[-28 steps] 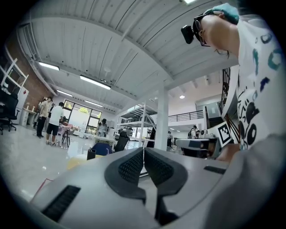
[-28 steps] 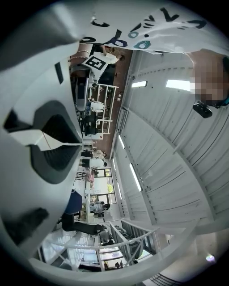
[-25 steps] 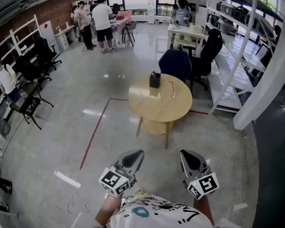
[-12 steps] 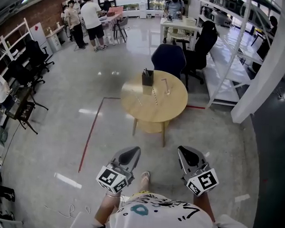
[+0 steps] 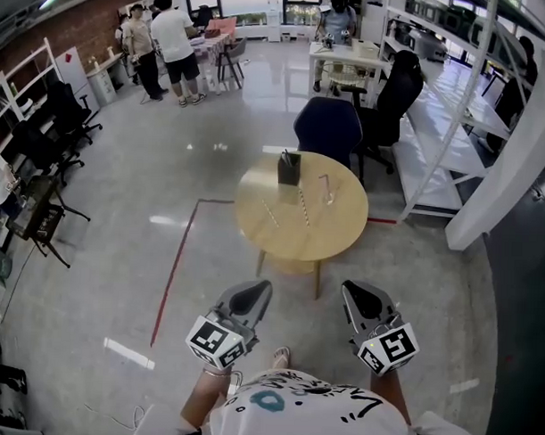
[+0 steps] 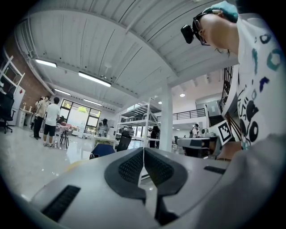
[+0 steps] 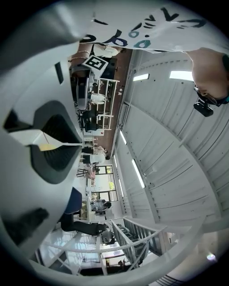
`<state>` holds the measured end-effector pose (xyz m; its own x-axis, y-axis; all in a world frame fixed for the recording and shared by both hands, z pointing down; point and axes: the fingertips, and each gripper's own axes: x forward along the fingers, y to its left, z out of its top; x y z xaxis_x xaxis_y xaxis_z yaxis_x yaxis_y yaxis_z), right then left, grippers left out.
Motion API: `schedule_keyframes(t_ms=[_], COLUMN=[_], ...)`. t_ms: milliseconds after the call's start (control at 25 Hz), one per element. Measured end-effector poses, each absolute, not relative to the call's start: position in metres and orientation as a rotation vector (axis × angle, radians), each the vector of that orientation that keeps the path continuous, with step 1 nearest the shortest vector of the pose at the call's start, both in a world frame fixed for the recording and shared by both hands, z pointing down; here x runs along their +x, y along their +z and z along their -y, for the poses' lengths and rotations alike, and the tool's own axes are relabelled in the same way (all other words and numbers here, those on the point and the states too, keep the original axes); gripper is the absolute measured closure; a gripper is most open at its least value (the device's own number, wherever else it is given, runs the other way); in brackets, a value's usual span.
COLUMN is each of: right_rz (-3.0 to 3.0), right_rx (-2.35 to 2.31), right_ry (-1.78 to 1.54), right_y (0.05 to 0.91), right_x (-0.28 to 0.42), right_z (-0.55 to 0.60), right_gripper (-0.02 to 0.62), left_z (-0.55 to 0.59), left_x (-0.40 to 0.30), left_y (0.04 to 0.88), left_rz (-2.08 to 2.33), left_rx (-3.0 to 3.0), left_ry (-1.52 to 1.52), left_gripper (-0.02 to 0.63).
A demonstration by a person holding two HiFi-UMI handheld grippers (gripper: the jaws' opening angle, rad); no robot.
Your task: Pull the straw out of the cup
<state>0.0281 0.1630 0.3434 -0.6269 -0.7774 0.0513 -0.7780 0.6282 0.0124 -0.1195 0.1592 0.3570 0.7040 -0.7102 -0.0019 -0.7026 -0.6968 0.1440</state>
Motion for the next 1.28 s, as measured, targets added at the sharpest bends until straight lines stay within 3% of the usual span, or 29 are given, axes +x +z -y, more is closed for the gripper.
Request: schedule_keyframes(t_ms=[440,1280], right_rz=[2.788,2.693], right_rx=[1.350,1.460], right_ry=[-0.017,-0.013], right_y=[0.347,0.361], right_x=[0.000,0.011], right_z=[-0.087,-0.031], right_gripper=[0.566,0.566], left_z=[-0.081,-0.007], left_x=[-0.155,-0.161], left_y=[0.363,0.375], left_rz=[1.190,1.129], left_rx=[2.789,2.819], left_ry=[-0.087,-0.080], left_gripper=[0.588,0.588])
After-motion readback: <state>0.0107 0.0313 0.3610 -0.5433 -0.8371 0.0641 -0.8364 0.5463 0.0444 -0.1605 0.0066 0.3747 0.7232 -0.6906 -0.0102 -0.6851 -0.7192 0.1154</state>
